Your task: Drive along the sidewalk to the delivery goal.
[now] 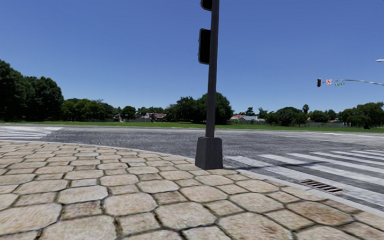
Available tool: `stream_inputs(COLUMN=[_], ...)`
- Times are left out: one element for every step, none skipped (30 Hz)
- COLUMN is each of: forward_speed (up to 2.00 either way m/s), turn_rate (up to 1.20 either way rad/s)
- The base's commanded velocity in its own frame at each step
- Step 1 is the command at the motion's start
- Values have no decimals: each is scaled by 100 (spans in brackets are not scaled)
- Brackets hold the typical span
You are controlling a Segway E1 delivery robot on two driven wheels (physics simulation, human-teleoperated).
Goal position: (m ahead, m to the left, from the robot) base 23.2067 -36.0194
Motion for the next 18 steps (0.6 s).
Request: stream_inputs(forward_speed=[184,184,184,184,184,184,184,184,184,184,184,184,184,184,184,184,184,184], turn_rate=[-50,-50,-50,-50,-50,-50,-50,-48,-45,-45,-45,-44,-44,-44,-44,-44,-44,-44])
